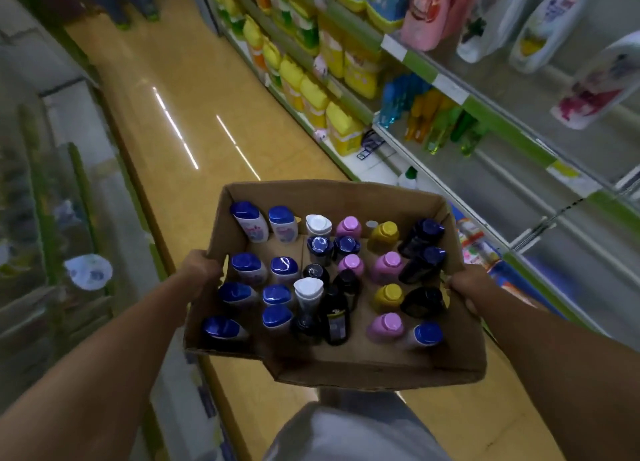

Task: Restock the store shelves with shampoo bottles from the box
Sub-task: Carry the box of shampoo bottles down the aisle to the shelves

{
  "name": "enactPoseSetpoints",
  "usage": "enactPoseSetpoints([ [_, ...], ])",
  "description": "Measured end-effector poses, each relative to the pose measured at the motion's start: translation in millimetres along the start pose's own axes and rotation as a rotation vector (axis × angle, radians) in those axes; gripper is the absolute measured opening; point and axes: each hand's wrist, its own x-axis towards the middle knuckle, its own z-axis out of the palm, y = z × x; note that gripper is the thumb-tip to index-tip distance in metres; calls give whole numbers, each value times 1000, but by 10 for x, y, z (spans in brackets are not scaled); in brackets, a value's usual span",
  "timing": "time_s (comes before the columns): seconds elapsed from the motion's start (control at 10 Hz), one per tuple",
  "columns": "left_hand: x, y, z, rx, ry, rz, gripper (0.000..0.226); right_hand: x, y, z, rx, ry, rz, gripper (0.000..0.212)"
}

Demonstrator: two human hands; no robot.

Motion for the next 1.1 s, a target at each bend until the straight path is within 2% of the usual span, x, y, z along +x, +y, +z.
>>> enactPoseSetpoints([
  [0.2, 524, 912, 330, 55, -122, 89, 10, 370, -235, -107, 83, 4, 131, 35],
  [0.4, 1074, 1669, 723, 213, -225, 191, 14, 485, -362, -197, 255, 197, 238, 26],
  [0.5, 1233, 2122, 961, 283, -248, 262, 12, 565, -353, -205, 406, 220, 304, 13],
  [0.6, 1445, 2467, 1208, 351, -311, 321, 11, 657, -292, -121, 516, 276, 394, 25],
  [0.7, 1608, 2814, 1469, 413, -356, 363, 14, 802, -145, 15, 542, 306, 509, 21],
  [0.8, 1763, 3072, 1711, 477, -381, 433, 11, 838, -173, 98, 524, 313, 587, 12],
  [1.1, 1997, 3510, 2312, 571, -456, 500, 18, 1033, -106, 345, 649, 402, 694, 8],
])
